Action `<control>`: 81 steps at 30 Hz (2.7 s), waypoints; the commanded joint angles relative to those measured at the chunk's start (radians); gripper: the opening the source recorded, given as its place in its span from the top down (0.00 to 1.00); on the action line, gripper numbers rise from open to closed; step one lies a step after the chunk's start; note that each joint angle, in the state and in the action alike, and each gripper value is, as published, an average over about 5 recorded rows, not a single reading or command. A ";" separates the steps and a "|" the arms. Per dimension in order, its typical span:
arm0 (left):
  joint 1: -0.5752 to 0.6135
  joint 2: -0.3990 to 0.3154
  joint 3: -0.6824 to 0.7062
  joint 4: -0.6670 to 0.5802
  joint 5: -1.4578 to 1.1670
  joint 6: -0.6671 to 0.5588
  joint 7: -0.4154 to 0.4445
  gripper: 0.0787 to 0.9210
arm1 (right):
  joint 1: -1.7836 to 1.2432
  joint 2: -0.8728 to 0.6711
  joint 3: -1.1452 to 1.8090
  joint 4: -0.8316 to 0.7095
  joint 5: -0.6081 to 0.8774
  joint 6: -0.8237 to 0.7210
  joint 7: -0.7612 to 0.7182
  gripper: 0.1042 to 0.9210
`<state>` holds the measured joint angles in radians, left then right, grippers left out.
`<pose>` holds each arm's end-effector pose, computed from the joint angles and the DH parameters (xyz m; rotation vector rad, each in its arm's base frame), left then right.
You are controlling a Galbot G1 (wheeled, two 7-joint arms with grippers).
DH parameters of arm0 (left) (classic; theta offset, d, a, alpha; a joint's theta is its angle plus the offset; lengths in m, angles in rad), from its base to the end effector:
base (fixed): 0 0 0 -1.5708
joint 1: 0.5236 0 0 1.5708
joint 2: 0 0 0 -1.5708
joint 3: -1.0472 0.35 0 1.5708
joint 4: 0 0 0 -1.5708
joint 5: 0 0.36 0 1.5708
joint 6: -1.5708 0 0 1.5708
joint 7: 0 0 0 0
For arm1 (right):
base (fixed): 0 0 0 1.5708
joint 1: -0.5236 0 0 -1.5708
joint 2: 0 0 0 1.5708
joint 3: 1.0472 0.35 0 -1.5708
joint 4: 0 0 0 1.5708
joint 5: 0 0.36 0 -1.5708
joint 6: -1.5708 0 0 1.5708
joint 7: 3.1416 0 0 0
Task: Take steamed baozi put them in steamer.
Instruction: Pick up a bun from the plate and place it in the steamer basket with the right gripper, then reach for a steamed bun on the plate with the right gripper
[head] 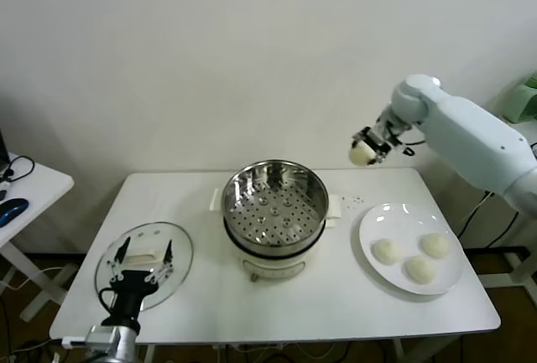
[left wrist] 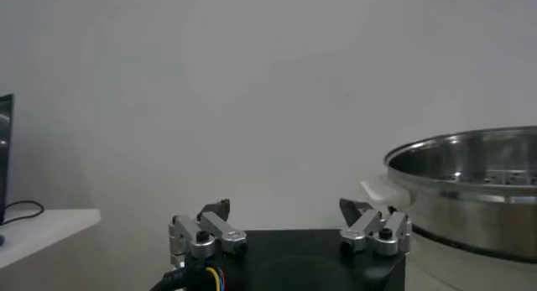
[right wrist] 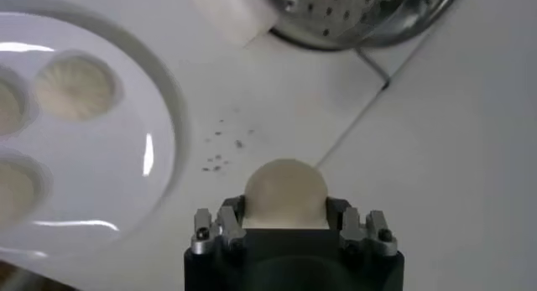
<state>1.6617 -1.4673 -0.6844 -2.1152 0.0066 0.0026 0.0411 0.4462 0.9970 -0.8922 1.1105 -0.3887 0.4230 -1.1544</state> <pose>0.1575 0.0659 -0.3040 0.0567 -3.0607 -0.2756 0.6033 -0.0092 0.0032 1.5577 -0.8408 2.3432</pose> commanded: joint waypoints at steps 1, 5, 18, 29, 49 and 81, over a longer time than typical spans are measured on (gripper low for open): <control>0.012 0.000 0.000 -0.010 0.010 -0.001 0.000 0.12 | 0.121 0.153 -0.109 0.193 -0.047 0.074 0.005 0.36; 0.026 0.001 -0.004 -0.020 0.008 -0.003 0.001 0.12 | 0.060 0.249 -0.115 0.168 -0.105 0.083 0.014 0.35; 0.046 0.006 -0.012 -0.042 0.005 -0.003 0.000 0.12 | -0.075 0.366 -0.112 -0.021 -0.262 0.142 0.042 0.35; 0.050 0.000 -0.015 -0.037 -0.001 -0.004 -0.004 0.12 | -0.127 0.318 -0.128 -0.020 -0.268 0.139 0.047 0.33; 0.047 -0.011 -0.015 -0.028 -0.017 -0.005 -0.005 0.12 | -0.166 0.327 -0.109 -0.075 -0.318 0.174 0.084 0.25; 0.025 0.001 0.003 -0.052 -0.083 -0.004 -0.002 0.12 | 0.327 -0.251 -0.502 0.032 0.790 -0.376 -0.042 0.12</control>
<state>1.6900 -1.4697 -0.6834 -2.1581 -0.0472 0.0008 0.0404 0.6628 0.9794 -1.2417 1.1718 -0.0120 0.3375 -1.1913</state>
